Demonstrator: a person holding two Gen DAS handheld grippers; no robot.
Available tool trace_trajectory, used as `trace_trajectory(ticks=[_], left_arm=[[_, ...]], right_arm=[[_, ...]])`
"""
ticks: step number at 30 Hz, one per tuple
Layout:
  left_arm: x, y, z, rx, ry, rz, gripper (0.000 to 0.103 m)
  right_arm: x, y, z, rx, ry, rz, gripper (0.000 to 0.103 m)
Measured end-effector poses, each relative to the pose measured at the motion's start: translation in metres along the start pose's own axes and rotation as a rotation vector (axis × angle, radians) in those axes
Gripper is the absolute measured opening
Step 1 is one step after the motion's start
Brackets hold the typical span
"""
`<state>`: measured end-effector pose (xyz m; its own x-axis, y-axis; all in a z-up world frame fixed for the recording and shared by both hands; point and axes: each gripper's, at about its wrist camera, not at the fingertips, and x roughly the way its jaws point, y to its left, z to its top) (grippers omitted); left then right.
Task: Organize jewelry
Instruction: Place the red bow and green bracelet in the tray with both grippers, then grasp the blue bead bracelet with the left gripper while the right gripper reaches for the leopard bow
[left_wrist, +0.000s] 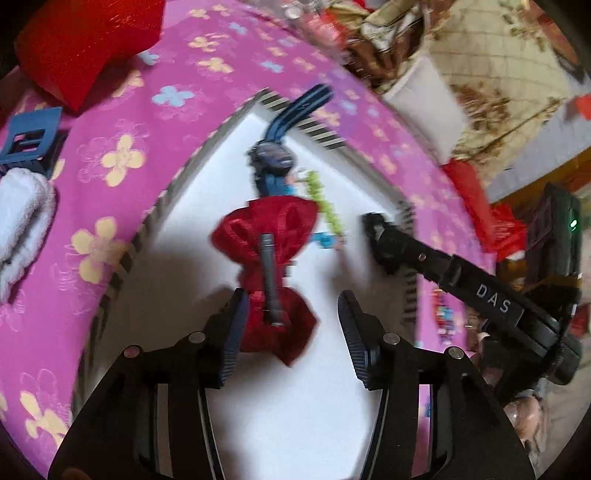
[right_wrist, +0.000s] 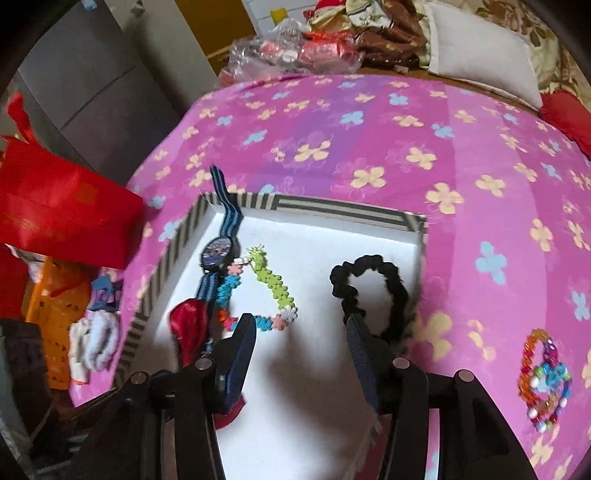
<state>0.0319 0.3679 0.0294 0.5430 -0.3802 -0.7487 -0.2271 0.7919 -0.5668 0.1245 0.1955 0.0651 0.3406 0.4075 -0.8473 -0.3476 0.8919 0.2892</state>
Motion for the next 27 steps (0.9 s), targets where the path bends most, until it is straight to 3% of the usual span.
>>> trace_trajectory(ticks=[3, 4, 6, 11, 14, 19, 27], left_arm=[[-0.014, -0.007, -0.002, 0.020, -0.044, -0.099, 0.051], [-0.021, -0.010, -0.003, 0.033, -0.073, -0.127, 0.057], [-0.030, -0.017, -0.005, 0.051, -0.125, -0.152, 0.064], [-0.049, -0.034, -0.013, 0.102, -0.223, -0.141, 0.065], [-0.049, -0.052, -0.026, 0.152, -0.231, -0.137, 0.065], [-0.044, -0.100, -0.053, 0.286, -0.217, -0.131, 0.065], [-0.016, -0.175, -0.116, 0.481, -0.139, -0.149, 0.065]], right_arm=[[-0.030, -0.006, -0.008, 0.013, -0.044, 0.035, 0.049], [-0.041, -0.010, -0.012, 0.014, -0.060, 0.041, 0.049], [-0.060, -0.018, -0.022, 0.012, -0.087, 0.039, 0.049], [-0.117, -0.060, -0.069, 0.003, -0.175, -0.055, 0.049], [-0.144, -0.101, -0.109, 0.028, -0.189, -0.149, 0.049], [-0.159, -0.166, -0.178, 0.099, -0.128, -0.278, 0.049], [-0.173, -0.211, -0.220, 0.194, -0.131, -0.274, 0.049]])
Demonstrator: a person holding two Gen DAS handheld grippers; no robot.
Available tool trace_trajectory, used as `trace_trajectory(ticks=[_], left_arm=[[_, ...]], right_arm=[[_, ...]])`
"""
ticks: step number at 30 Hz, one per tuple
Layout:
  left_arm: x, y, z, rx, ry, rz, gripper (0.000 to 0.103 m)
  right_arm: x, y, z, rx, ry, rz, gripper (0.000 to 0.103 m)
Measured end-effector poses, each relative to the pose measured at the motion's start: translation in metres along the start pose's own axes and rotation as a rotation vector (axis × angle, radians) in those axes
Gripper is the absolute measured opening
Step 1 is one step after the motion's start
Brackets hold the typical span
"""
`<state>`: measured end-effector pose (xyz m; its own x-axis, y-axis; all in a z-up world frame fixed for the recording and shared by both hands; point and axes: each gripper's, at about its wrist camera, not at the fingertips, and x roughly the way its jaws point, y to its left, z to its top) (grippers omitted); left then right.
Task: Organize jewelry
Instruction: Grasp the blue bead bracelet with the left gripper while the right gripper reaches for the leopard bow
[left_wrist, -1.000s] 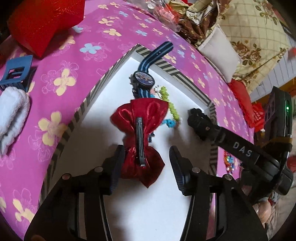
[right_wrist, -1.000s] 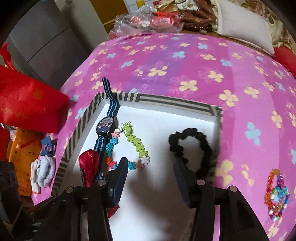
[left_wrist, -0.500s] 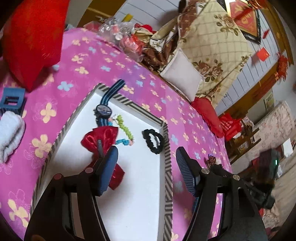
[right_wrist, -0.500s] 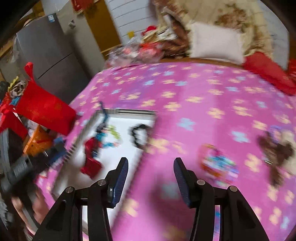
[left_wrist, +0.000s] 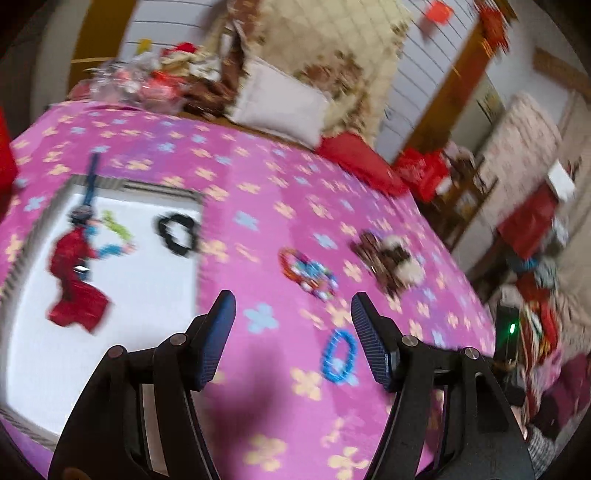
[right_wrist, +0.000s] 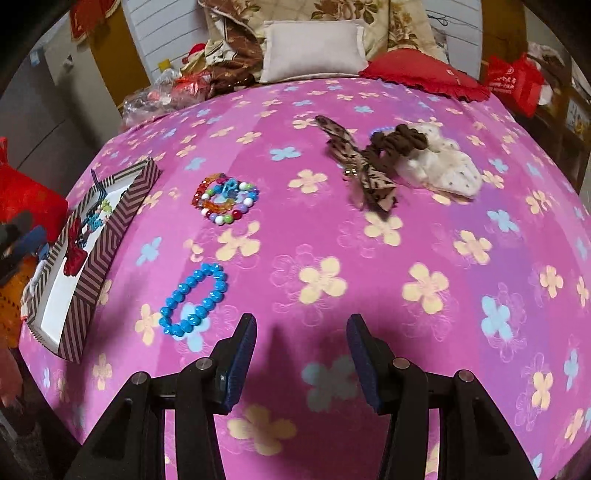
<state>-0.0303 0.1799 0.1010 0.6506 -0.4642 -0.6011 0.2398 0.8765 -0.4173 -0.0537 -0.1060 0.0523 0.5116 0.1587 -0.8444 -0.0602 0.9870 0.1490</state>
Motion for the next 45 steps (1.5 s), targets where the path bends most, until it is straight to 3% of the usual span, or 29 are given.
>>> trace_trajectory(ticks=[4, 15, 18, 20, 23, 28, 36, 37, 38, 40, 45], left_arm=[[0.046, -0.028, -0.017, 0.055, 0.127, -0.001, 0.055], [0.112, -0.052, -0.043, 0.119, 0.278, 0.007, 0.055], [0.118, -0.054, -0.046, 0.131, 0.295, 0.011, 0.043], [0.122, -0.055, -0.048, 0.144, 0.307, 0.029, 0.025], [0.123, -0.055, -0.050, 0.157, 0.307, 0.056, 0.007], [0.115, -0.041, -0.045, 0.108, 0.307, 0.060, 0.007], [0.117, -0.028, -0.042, 0.045, 0.324, 0.017, 0.007], [0.118, -0.028, -0.042, 0.048, 0.328, 0.012, 0.007], [0.118, -0.029, -0.042, 0.049, 0.326, 0.010, 0.007], [0.119, -0.029, -0.042, 0.045, 0.324, 0.004, 0.008], [0.120, -0.027, -0.040, 0.033, 0.325, -0.005, 0.009]], right_arm=[[0.001, -0.010, 0.001, 0.023, -0.013, 0.017, 0.049], [0.009, -0.029, 0.016, 0.042, -0.047, -0.009, 0.049], [0.011, -0.031, 0.024, 0.059, -0.054, -0.006, 0.049], [0.012, -0.029, 0.029, 0.054, -0.060, -0.012, 0.049], [0.013, -0.028, 0.038, 0.044, -0.078, -0.043, 0.049], [0.018, -0.035, 0.060, 0.033, -0.101, -0.100, 0.049], [0.062, -0.050, 0.100, 0.055, -0.051, -0.174, 0.049], [0.066, -0.052, 0.102, 0.067, -0.045, -0.170, 0.046], [0.070, -0.055, 0.104, 0.087, -0.037, -0.151, 0.029], [0.073, -0.061, 0.104, 0.117, -0.017, -0.111, 0.008], [0.053, -0.058, 0.080, 0.128, -0.008, -0.053, 0.007]])
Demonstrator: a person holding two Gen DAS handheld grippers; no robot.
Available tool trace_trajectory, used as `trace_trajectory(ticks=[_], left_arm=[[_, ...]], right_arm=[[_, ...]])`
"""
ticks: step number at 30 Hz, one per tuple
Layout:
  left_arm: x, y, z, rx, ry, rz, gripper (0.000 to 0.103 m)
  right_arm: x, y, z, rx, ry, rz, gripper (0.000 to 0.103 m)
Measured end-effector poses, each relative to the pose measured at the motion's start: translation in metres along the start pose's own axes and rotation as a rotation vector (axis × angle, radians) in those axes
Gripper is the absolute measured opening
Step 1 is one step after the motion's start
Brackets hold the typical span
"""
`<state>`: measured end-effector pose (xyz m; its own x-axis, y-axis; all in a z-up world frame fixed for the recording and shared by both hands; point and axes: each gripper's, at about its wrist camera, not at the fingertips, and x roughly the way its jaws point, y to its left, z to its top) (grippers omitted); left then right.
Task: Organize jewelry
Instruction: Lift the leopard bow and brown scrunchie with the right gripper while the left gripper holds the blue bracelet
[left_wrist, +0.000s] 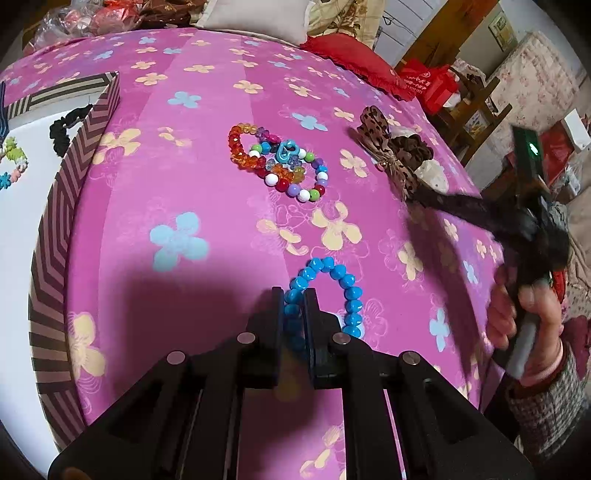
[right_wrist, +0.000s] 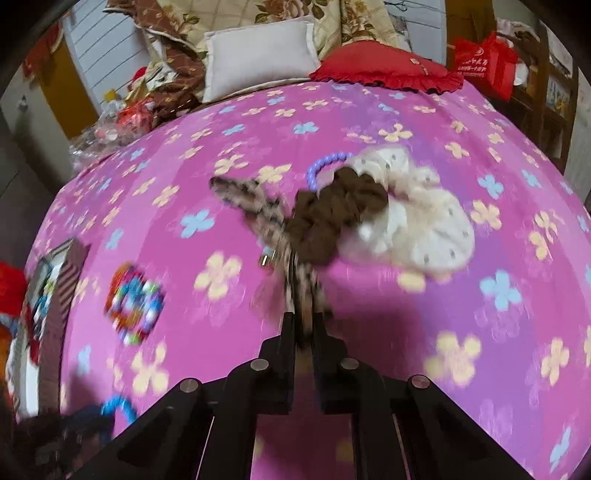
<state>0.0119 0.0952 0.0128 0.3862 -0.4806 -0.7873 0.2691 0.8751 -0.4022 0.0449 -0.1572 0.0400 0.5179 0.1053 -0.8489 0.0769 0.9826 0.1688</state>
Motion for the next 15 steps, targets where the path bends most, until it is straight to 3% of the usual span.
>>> trace_trajectory(ticks=[4, 6, 7, 8, 10, 12, 15], left_arm=[[-0.001, 0.000, -0.002, -0.004, -0.002, -0.001, 0.011], [-0.001, -0.002, -0.003, 0.001, -0.008, 0.009, 0.011], [-0.001, -0.003, -0.004, 0.004, -0.012, 0.012, 0.013], [-0.001, -0.004, -0.005, 0.004, -0.016, 0.009, 0.016], [-0.001, -0.007, -0.006, 0.010, -0.023, 0.011, 0.017], [0.000, -0.009, -0.007, 0.023, -0.015, 0.011, 0.008], [-0.002, -0.012, -0.007, 0.037, -0.008, -0.003, 0.007]], right_arm=[[-0.023, -0.006, -0.035, 0.017, 0.040, 0.069, 0.007], [-0.035, -0.007, -0.052, 0.003, 0.023, 0.057, 0.008], [-0.037, -0.006, -0.054, -0.011, 0.014, 0.039, 0.013], [-0.039, -0.006, -0.054, -0.030, 0.003, 0.014, 0.033], [-0.042, -0.007, -0.048, -0.026, -0.020, -0.004, 0.061], [-0.047, -0.009, -0.036, 0.001, -0.064, -0.012, 0.062], [-0.042, -0.009, -0.018, 0.007, -0.077, -0.023, 0.062]])
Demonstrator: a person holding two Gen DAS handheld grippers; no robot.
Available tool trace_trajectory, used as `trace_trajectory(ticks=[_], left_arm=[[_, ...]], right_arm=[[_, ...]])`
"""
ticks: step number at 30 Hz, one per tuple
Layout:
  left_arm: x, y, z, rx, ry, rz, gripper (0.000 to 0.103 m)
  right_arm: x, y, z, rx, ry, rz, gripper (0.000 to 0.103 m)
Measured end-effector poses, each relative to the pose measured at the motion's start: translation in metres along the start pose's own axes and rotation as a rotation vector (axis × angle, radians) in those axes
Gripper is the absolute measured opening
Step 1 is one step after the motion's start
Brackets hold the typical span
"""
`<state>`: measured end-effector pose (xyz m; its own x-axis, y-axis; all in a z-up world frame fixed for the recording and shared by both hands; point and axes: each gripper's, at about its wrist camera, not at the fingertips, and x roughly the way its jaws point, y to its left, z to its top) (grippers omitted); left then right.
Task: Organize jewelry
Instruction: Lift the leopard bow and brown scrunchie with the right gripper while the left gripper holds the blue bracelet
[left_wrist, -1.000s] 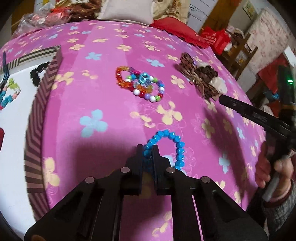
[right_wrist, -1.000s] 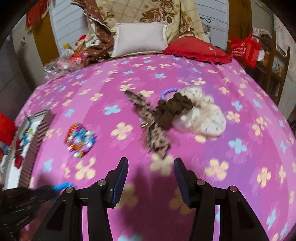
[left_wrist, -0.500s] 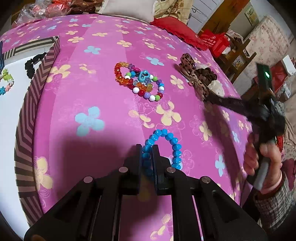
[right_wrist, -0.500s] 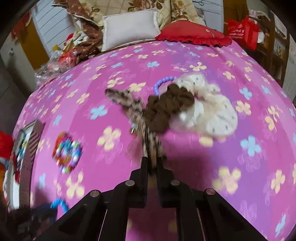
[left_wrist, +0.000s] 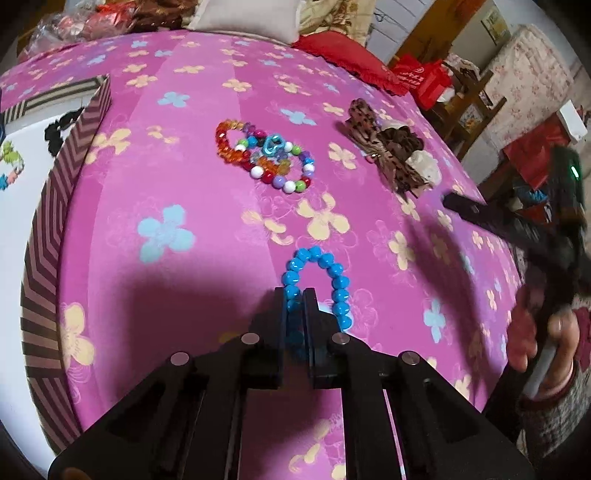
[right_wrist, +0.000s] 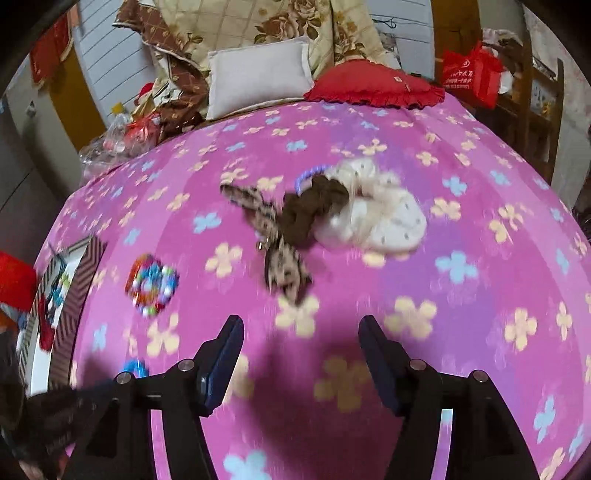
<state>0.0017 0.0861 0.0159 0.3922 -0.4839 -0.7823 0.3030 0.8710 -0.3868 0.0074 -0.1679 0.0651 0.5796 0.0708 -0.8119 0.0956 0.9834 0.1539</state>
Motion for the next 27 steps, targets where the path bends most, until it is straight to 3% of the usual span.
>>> trace_trajectory(ticks=[5, 11, 12, 14, 15, 16, 22, 24, 27], left_arm=[[-0.012, 0.006, 0.005, -0.018, -0.029, -0.034, 0.007], [0.000, 0.006, 0.006, -0.012, 0.022, -0.078, 0.007], [0.002, 0.006, 0.005, -0.009, 0.031, -0.084, 0.007], [0.004, 0.004, 0.004, -0.003, 0.032, -0.088, 0.007], [0.005, 0.004, 0.005, -0.003, 0.037, -0.092, 0.008], [0.007, 0.004, 0.005, -0.006, 0.040, -0.098, 0.011], [0.010, -0.004, 0.003, 0.018, 0.034, -0.110, 0.015], [0.009, -0.006, 0.004, 0.020, 0.032, -0.112, 0.024], [0.009, -0.013, 0.002, 0.053, 0.020, -0.065, 0.024]], right_arm=[[0.034, 0.004, 0.026, -0.012, 0.027, -0.030, 0.062], [0.080, 0.011, 0.051, 0.010, 0.091, -0.043, 0.061], [0.084, 0.011, 0.052, 0.021, 0.094, -0.048, 0.056], [0.085, 0.011, 0.052, 0.022, 0.081, -0.069, 0.031], [0.084, 0.012, 0.052, 0.017, 0.083, -0.060, 0.026], [0.083, 0.011, 0.051, 0.020, 0.085, -0.046, 0.013], [0.054, 0.009, 0.035, 0.021, 0.083, -0.004, 0.009], [0.042, 0.009, 0.027, 0.005, 0.077, 0.002, 0.009], [0.021, 0.009, 0.011, -0.015, 0.073, 0.014, 0.009]])
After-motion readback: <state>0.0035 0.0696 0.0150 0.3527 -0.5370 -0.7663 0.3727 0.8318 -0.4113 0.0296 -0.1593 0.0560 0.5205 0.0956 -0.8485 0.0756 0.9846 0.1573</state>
